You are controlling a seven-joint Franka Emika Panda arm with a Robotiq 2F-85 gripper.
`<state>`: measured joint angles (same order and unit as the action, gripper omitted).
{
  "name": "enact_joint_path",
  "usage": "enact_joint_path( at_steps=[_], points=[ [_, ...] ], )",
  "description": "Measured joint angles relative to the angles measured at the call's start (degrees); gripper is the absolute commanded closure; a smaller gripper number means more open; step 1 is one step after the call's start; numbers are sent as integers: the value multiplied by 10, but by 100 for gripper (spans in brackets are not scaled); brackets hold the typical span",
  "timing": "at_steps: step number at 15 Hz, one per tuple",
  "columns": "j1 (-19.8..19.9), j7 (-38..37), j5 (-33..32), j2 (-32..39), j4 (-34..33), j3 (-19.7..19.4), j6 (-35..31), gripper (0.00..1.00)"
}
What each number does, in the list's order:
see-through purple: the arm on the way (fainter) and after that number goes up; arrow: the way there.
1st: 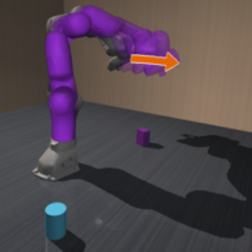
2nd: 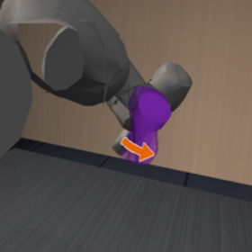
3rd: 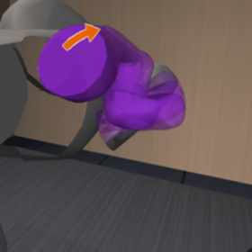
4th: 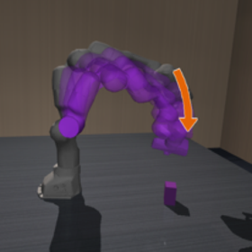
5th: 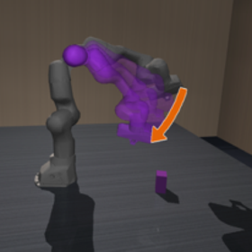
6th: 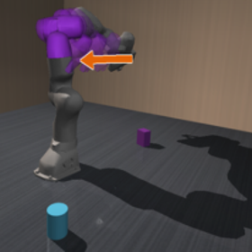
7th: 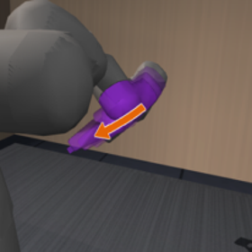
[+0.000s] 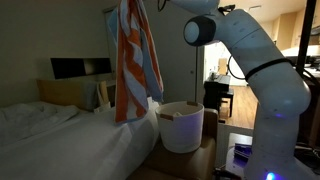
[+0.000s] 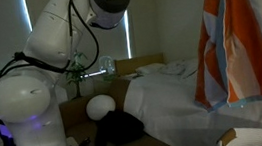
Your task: Pick the towel and put it in the bag
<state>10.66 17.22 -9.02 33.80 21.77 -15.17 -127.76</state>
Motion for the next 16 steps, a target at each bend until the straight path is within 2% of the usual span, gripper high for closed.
enact_joint_path(
  at_steps=[4,5,10,16],
  points=[
    [-2,0,0,-5,0,0,-1,88],
    [-2,0,0,-5,0,0,-1,95],
    [2,0,0,7,-5,12,16,95],
    [42,-11,0,19,-5,15,16,95]
  ],
)
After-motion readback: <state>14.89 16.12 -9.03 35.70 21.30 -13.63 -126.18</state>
